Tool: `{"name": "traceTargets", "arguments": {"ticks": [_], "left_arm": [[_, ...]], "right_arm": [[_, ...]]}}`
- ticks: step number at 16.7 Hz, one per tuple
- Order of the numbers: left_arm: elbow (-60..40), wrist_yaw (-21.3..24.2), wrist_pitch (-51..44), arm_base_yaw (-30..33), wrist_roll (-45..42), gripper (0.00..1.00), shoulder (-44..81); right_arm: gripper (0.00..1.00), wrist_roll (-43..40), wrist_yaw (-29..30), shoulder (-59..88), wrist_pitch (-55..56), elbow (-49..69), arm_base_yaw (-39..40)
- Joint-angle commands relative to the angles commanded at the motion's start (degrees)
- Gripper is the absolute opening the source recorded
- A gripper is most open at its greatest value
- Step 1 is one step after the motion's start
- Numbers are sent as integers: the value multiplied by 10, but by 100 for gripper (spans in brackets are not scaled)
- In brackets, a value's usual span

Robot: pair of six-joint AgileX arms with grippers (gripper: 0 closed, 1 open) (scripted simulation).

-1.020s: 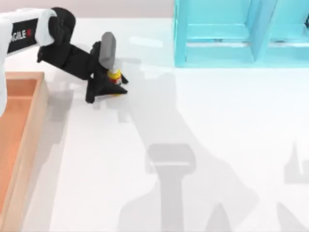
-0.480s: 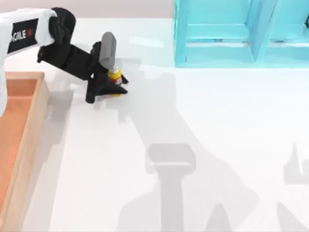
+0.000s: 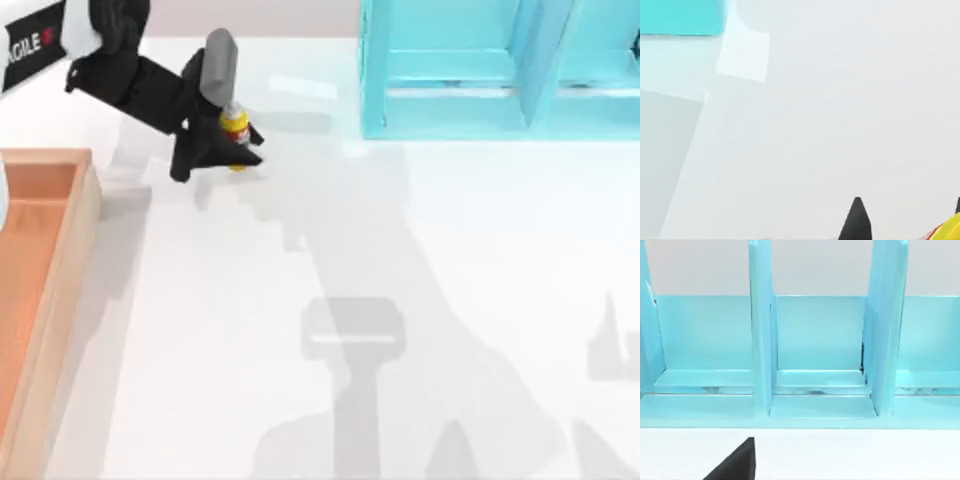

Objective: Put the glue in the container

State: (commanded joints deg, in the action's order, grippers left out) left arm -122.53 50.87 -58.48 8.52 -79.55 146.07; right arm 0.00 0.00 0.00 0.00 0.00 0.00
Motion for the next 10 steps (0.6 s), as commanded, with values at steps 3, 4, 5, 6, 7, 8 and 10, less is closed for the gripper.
{"name": "traceTargets", "arguments": {"ticks": [3,4,5,6,7,8,10], "left_arm": [[-45,0,-70,0,0,0,-16],[-57,-1,-83,1,1,0,-23],[-64,-1,-90,0,2,0,-28],[-66,-1,-92,0,2,0,-30],[-66,-1,-92,0,2,0,-30],[-66,-1,-92,0,2,0,-30],[-65,-1,-90,0,1,0,-28]], "right_arm": [[100,0,0,0,0,0,0],[100,0,0,0,0,0,0],[100,0,0,0,0,0,0],[100,0,0,0,0,0,0],[100,0,0,0,0,0,0],[100,0,0,0,0,0,0],[100,0,0,0,0,0,0]]}}
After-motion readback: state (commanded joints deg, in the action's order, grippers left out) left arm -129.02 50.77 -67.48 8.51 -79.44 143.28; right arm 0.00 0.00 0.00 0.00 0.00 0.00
